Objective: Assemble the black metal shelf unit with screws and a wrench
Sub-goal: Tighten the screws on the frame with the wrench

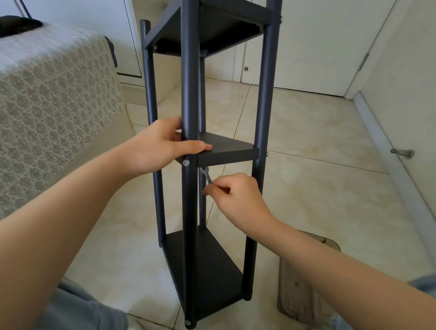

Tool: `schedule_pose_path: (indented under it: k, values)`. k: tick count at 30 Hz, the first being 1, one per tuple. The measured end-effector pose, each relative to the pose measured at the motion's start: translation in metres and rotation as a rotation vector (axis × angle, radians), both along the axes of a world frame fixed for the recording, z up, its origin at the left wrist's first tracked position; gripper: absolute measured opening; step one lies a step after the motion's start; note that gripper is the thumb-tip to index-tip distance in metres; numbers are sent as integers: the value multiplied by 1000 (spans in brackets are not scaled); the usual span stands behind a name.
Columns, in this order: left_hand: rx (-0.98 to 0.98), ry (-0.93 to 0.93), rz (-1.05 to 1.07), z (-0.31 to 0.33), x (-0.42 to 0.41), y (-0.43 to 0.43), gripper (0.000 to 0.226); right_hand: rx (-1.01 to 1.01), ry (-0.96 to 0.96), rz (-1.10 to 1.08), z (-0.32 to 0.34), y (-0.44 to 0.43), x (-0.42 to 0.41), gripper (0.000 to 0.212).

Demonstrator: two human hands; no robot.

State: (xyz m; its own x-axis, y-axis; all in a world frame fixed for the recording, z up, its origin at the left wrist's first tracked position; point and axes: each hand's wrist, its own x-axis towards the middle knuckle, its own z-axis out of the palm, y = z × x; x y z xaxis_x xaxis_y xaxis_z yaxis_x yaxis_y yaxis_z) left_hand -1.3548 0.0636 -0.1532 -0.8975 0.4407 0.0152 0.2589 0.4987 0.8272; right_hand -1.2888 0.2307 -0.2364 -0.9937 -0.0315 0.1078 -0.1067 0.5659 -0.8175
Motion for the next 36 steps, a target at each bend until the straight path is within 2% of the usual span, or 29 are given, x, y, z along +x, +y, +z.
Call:
schedule_pose_path:
  k: [5,8,15,28,36]
  values:
    - [-47,19,38,2,-2,-6,35,-57,16,11,-9,-7,1,19]
    - [-43,5,26,3,-3,-10,33,-17,55,44,-8,-10,-1,18]
    - [-38,11,28,5,-6,-12,26,-27,6,44,-7,-17,-10,20]
    - [-27,0,20,4,-10,-14,25,-133,106,-21,-7,-31,-15,19]
    - [-16,-10,17,4,-12,-15,22,-126,149,-78,-8,-36,-25,21]
